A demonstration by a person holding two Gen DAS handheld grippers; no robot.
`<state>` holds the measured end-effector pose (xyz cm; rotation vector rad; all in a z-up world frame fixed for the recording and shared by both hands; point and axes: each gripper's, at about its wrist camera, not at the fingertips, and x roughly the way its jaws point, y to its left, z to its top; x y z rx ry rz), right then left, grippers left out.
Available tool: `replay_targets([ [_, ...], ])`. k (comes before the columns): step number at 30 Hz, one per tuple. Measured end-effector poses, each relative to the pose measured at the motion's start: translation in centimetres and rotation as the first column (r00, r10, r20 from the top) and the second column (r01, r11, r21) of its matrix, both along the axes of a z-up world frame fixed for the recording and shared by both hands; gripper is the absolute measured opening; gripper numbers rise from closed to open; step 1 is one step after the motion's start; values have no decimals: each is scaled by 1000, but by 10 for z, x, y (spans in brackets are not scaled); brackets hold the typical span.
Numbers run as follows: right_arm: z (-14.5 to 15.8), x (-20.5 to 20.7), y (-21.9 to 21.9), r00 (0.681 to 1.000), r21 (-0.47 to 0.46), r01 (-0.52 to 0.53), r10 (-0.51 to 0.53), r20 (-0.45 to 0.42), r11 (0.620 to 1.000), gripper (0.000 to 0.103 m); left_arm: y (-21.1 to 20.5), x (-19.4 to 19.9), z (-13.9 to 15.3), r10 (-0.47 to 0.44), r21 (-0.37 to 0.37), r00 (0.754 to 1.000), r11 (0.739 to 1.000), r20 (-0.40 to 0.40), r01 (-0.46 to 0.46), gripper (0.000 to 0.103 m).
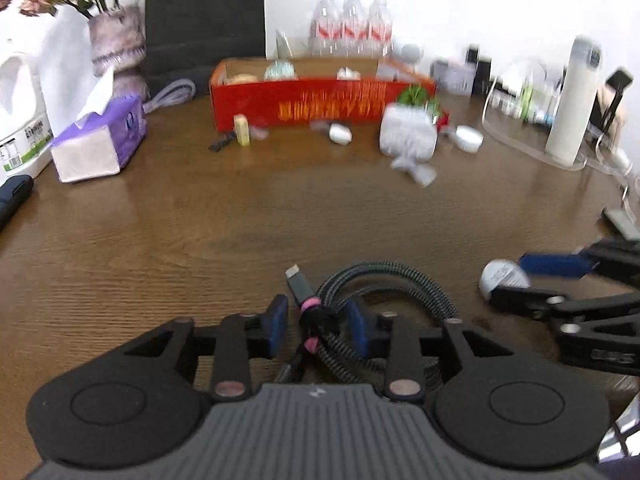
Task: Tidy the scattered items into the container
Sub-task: 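Lift the puck and cable with both grippers and carry them over the box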
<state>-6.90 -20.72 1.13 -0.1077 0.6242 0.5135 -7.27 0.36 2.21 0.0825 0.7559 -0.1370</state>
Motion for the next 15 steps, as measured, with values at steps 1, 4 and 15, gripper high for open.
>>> replay_targets([
  [1,0,-1,0,1000,-6,1,-1,2,1000,56,-1,0,0,-2,14,1000,1000,1,2,42],
  [4,-2,0,-2,1000,-2,8,-8,-4,1000,54,-1,-4,-1,-21,5,1000,1000,6,21,26],
  [15,15,-15,7,988,23,50,-53,149,999,38,-5,-41,20,46,-71,971,997,236,-30,19],
])
